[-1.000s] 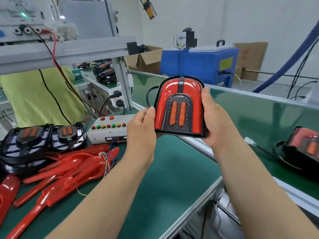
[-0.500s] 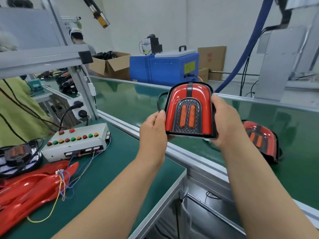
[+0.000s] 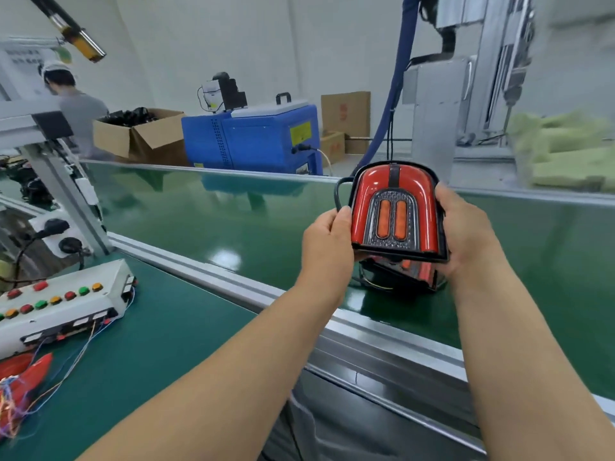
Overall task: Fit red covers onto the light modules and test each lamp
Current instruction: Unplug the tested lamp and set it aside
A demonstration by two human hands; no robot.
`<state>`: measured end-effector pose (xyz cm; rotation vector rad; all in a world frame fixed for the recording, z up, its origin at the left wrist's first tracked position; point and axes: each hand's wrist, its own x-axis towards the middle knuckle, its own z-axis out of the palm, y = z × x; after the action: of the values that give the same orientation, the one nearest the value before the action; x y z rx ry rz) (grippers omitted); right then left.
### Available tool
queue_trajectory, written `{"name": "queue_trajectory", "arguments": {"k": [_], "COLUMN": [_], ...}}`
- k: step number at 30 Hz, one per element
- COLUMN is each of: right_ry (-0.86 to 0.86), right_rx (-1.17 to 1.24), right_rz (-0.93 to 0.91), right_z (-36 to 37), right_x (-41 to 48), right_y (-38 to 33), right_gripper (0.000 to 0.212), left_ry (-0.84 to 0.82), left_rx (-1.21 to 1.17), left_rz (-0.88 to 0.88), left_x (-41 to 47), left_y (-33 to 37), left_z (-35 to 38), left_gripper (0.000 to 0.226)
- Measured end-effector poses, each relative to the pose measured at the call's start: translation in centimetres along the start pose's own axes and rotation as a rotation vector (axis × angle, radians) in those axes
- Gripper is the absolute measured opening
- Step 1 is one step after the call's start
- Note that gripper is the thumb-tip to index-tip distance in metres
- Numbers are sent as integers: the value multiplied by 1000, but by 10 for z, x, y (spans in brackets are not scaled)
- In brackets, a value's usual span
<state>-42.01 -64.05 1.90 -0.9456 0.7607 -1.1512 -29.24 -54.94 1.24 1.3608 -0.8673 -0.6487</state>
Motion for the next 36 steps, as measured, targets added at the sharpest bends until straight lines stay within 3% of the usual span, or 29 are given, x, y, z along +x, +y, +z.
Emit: {"name": "queue_trajectory", "arguments": {"k": [4, 11, 21, 26, 31, 34, 36], "right_ry": [99, 271, 370, 395, 427, 462, 446], "right_rx": [-45, -178, -225, -610, -818, -980, -1044], "right_rz": [-37, 30, 199, 147, 98, 81, 67], "right_z": [-32, -77, -100, -107, -109, -108, -108], "right_x": [0, 6, -1, 6, 11, 10, 9], "right_y": [-8, -6, 5, 5, 11, 13, 15], "right_gripper": [53, 42, 38, 30, 31, 18, 33], "left_ry": [-53, -136, -206, -202, -190, -170, -149], "left_rx": [58, 314, 620, 685, 750, 814, 850], "left_rz": [-19, 32, 98, 90, 131, 164, 190], "left_x": [-2, 0, -2, -2, -4, -7, -9], "left_y": [-8, -19, -22, -25, -30, -31, -30], "left_z": [28, 62, 80, 84, 85, 86, 88], "left_gripper": [37, 45, 29, 32, 39, 43, 44]}}
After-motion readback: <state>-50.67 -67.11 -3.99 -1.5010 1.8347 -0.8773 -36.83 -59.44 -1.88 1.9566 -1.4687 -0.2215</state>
